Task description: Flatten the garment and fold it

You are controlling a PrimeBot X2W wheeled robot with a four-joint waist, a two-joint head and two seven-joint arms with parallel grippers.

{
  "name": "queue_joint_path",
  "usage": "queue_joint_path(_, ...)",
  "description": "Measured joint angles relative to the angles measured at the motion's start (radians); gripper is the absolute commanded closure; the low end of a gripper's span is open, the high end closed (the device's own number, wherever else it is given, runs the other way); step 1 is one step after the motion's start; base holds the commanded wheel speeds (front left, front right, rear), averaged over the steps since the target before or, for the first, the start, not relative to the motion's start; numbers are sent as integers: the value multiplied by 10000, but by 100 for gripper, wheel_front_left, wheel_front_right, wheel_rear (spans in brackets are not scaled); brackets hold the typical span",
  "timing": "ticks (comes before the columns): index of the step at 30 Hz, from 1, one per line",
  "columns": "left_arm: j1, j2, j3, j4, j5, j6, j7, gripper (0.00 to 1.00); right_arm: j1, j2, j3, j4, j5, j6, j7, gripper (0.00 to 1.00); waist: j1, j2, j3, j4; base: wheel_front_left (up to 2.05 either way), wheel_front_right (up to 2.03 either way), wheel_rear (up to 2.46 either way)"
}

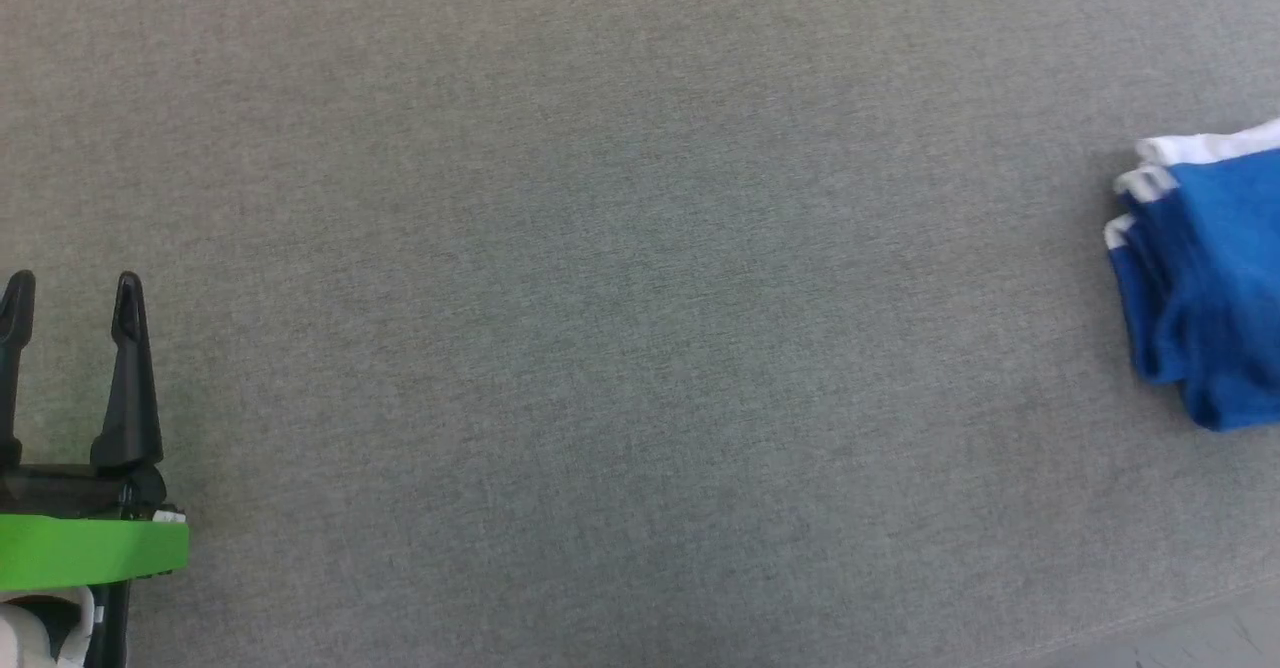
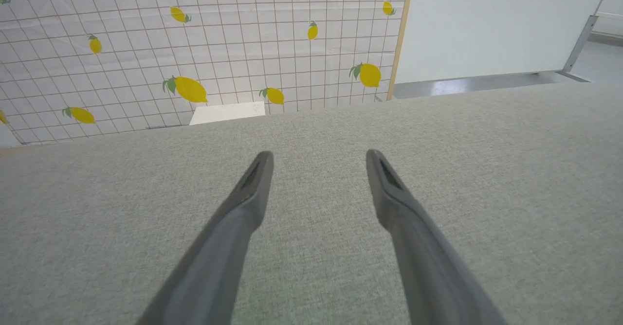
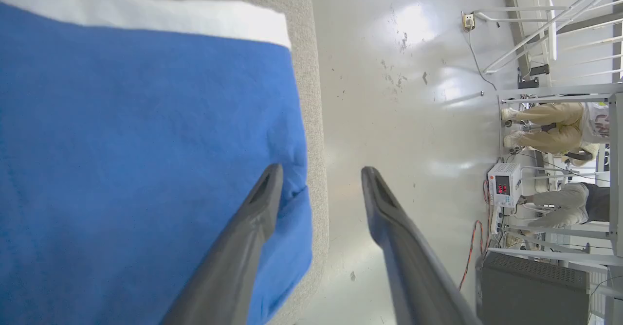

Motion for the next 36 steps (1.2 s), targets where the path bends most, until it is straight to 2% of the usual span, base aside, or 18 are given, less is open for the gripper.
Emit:
queue_joint_path(3,-4,-44,-6,65,2,0,0,0,-6,-35,-151,31,-33,0,-518,0,0,0,-106,25,0,0,0)
queue_joint_path(6,-14,-169,-27,140,21,0,0,0,-189,-23,-433,102,169,0,-1496,0,0,0,-308,17,0,0,0)
queue_joint_path(10,-31,-401,-10,307,65,0,0,0,-1025,63,-4,96,671,0,-3432,0,0,0,-690,17,0,0,0)
queue_joint_path(13,-49,-614,42,420,148,0,0,0,-1641,410,422,61,1116,-2,-4815,0,0,0,-1030,30,0,0,0)
queue_joint_path(18,-32,-1129,244,637,337,0,0,0,-2370,2176,1323,-221,1666,-2,-6443,0,0,-1,-1681,65,0,0,0)
queue_joint_path(21,-26,-1363,242,725,581,0,0,0,-2191,3227,1845,-581,1657,-2,-7112,0,-1,0,-2052,140,0,0,0)
queue_joint_path(23,-29,-1463,247,876,675,0,0,0,-1855,3672,2034,-811,1693,-2,-7664,0,-1,0,-2292,239,0,0,0)
queue_joint_path(25,-50,-1523,244,997,734,0,0,0,-1467,3733,2234,-828,1873,-2,-8082,0,-2,0,-2456,380,0,0,0)
queue_joint_path(29,-187,-1664,196,1338,823,0,0,0,-584,3741,2594,-589,3336,0,-9049,0,-2,0,-2717,803,0,0,0)
queue_joint_path(36,-564,-2328,98,1912,913,82,0,0,705,3739,2393,305,4690,-4,-9749,0,-2,0,-3236,1516,0,0,0)
